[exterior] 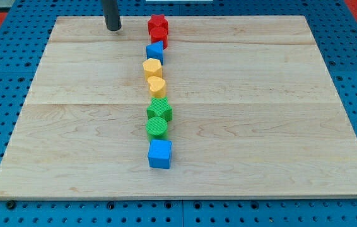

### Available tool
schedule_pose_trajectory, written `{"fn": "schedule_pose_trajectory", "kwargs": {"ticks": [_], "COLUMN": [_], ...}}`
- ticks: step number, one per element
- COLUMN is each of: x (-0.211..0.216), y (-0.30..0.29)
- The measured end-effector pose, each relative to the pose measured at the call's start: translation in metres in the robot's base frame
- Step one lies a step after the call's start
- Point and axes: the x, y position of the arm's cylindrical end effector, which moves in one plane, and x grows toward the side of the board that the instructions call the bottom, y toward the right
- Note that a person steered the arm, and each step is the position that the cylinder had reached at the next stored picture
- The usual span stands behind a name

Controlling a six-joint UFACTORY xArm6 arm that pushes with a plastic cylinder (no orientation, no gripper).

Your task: Nudge the red star right a bit

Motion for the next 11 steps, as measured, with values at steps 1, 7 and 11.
{"fn": "schedule_pose_trajectory", "kwargs": {"ticks": [1, 7, 11], "x": [-0.003, -0.022, -0.033], "y": [-0.001, -0.001, 0.04]}}
